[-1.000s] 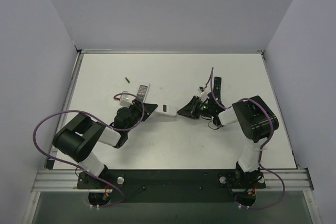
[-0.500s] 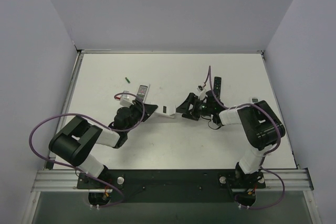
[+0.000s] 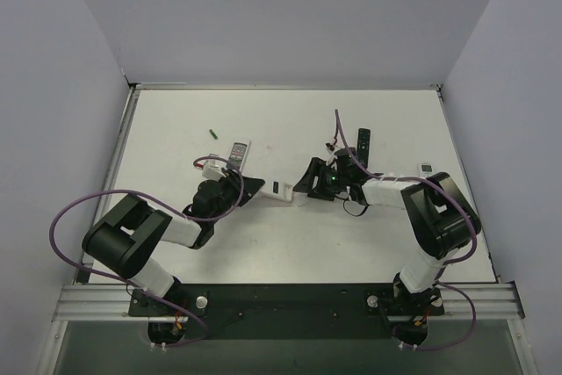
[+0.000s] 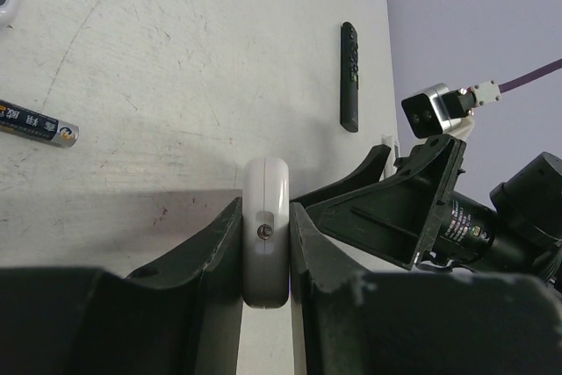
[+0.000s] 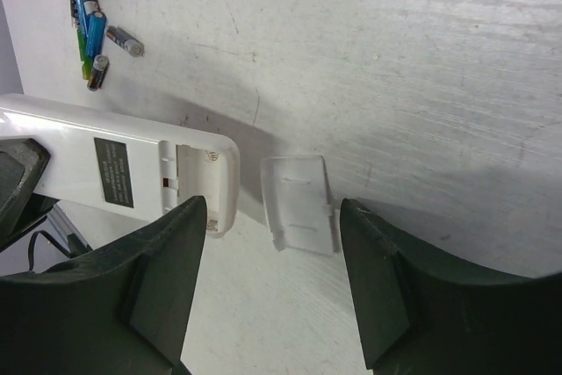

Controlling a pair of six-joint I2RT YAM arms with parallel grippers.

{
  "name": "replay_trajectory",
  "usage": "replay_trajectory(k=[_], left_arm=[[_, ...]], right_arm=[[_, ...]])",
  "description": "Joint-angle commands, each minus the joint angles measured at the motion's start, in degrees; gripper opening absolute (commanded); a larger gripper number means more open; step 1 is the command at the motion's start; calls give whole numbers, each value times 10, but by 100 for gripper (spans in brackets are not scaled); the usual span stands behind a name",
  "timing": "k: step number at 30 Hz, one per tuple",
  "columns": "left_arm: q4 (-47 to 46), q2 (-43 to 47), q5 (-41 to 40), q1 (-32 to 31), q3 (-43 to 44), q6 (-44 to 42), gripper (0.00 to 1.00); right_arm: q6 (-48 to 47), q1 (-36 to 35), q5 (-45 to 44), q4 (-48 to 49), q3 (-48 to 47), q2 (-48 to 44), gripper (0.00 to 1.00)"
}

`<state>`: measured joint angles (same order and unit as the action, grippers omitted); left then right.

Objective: Load the batteries into the remote control
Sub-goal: Remove the battery cover from the remote control, then pick up the battery from the center of the board.

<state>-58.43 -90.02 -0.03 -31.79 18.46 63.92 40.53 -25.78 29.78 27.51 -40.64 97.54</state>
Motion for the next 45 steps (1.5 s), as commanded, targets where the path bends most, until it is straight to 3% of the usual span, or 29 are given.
replay_trajectory(k=[1,5,12,19,25,37,45], left_arm=[[-17,6,-8,-1,11,-10,0],[2,22,-10,0,10,-19,0],[96,146,-36,21,-9,-56,0],[436,443,-135,45,-8,-100,0],[692,640,-225,52,27,-105,0],[928,784,-284,52,99,-117,0],[993,832,-270,52,118,-116,0]], right_arm=[[-27,6,-60,-71,6,-15,56],[-46,6,-101,-119,-7,-29,48],[-105,-21,-144,-207,-47,-69,47],[-222,-75,-148,-272,-143,-69,48],[-294,-122,-139,-301,-258,3,49],[-397,-211,-136,-338,-474,200,45],[-433,-236,-183,-360,-566,286,43]])
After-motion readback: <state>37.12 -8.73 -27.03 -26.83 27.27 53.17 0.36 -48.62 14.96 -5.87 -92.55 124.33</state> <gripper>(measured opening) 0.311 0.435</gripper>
